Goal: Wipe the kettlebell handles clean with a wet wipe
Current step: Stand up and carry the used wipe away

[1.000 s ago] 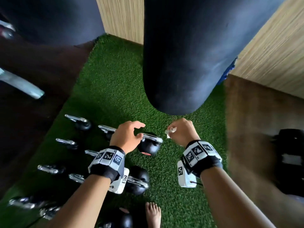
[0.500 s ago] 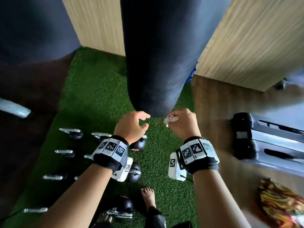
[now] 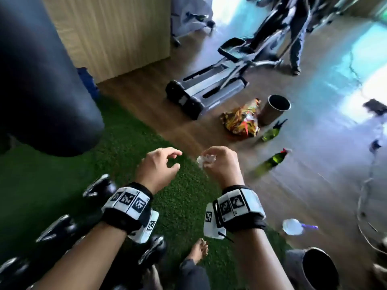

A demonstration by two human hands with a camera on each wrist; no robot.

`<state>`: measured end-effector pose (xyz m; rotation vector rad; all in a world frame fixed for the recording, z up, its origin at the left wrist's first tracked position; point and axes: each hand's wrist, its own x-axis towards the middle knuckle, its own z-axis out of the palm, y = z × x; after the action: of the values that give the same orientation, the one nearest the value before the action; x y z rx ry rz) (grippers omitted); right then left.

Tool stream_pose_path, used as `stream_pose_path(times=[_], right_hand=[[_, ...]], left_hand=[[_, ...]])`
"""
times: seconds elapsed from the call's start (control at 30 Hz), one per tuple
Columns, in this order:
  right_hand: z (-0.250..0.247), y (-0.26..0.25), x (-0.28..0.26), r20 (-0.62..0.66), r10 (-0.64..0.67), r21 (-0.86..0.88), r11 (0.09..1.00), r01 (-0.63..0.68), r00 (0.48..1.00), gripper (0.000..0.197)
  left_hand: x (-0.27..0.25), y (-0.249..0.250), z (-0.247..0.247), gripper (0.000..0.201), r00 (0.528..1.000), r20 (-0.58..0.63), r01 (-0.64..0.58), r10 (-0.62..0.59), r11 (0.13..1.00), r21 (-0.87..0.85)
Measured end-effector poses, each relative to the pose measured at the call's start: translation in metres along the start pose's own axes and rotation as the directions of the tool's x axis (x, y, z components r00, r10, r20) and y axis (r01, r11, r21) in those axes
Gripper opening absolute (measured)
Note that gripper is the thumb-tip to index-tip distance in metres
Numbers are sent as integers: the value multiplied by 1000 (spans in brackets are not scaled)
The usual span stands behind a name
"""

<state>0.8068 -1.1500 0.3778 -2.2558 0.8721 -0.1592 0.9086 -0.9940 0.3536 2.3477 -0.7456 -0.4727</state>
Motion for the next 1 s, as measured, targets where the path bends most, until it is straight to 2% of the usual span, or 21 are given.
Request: stream_pose_path(times=[0.07, 0.13, 0.2, 0.3, 0.43, 0.53, 0.63, 0.77, 1.0], right_hand=[[-36, 46, -34, -113, 105, 36, 994, -102, 988, 15], [-70, 93, -73, -203, 220, 71, 975, -210, 954, 15], [-101, 139, -118, -282, 325, 77, 946, -316, 903, 18], [-147, 206, -189, -380, 473, 132, 878, -459, 795, 21], [-199, 284, -275, -469, 583, 189, 800, -570, 663, 18], [-229, 344, -327, -496, 642, 236, 748, -621, 585, 18], [-249, 403, -363, -463, 704, 287, 694, -660, 539, 19], [-265, 471, -384, -402, 743, 288, 658, -696, 535, 16], [-272, 596, -361, -286, 846, 354, 529, -771, 449, 22]], left_hand=[[-10, 48, 35, 36, 989, 99, -112, 109, 993, 34], [-23, 96, 73, 36, 955, 200, -232, 218, 971, 50], [-43, 142, 112, 36, 903, 290, -340, 316, 940, 36], [-79, 208, 174, 36, 801, 413, -471, 433, 882, -13], [-134, 283, 259, 36, 666, 563, -557, 490, 828, -63], [-174, 326, 322, 35, 598, 635, -575, 489, 814, -85], [-205, 357, 379, 35, 570, 678, -566, 464, 820, -85], [-226, 385, 445, 34, 573, 705, -538, 418, 840, -61], [-207, 412, 574, 35, 580, 764, -495, 283, 867, 54]])
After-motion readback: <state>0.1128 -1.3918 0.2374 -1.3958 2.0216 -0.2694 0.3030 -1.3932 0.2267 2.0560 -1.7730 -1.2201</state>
